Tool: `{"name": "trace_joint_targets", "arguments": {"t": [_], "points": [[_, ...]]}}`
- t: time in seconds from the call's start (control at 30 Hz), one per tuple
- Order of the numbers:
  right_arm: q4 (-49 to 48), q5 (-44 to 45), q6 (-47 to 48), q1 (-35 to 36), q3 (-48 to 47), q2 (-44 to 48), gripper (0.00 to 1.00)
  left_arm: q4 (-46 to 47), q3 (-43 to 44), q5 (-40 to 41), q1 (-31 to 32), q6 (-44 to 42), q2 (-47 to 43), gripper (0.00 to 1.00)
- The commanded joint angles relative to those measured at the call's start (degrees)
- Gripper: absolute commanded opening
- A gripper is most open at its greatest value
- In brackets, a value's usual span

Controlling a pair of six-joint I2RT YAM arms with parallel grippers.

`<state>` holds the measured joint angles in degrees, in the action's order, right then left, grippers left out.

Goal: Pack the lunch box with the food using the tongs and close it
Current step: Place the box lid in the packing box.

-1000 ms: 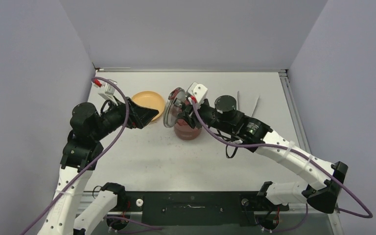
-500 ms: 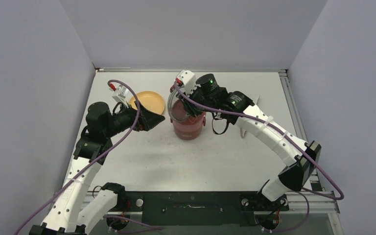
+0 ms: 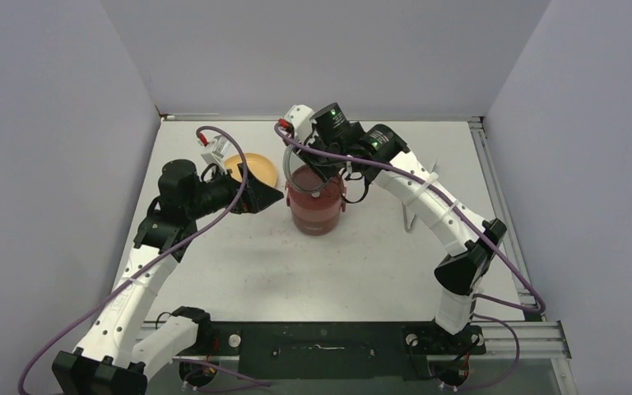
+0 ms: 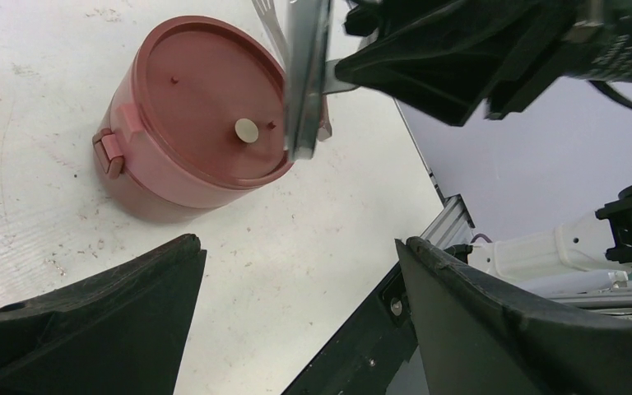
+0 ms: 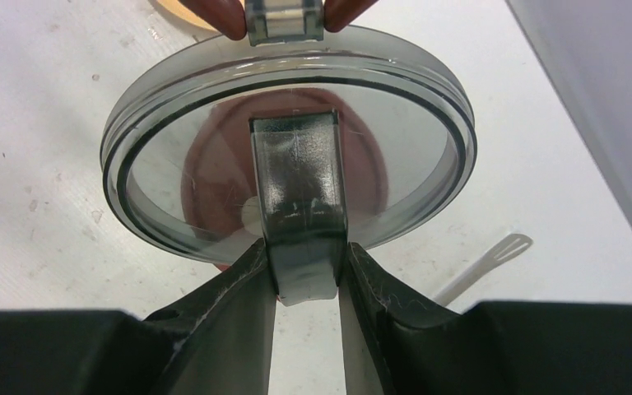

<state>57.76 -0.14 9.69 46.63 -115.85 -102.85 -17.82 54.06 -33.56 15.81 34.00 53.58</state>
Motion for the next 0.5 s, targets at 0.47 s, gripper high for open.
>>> {"name": "trace_joint_targets", "arguments": {"t": [0.47], "points": [[10.2,6.29,4.83,0.29,-4.49,-3.97,0.09,1.15,4.42,-1.95,0.19,-2.77,4.17,0.9]]}}
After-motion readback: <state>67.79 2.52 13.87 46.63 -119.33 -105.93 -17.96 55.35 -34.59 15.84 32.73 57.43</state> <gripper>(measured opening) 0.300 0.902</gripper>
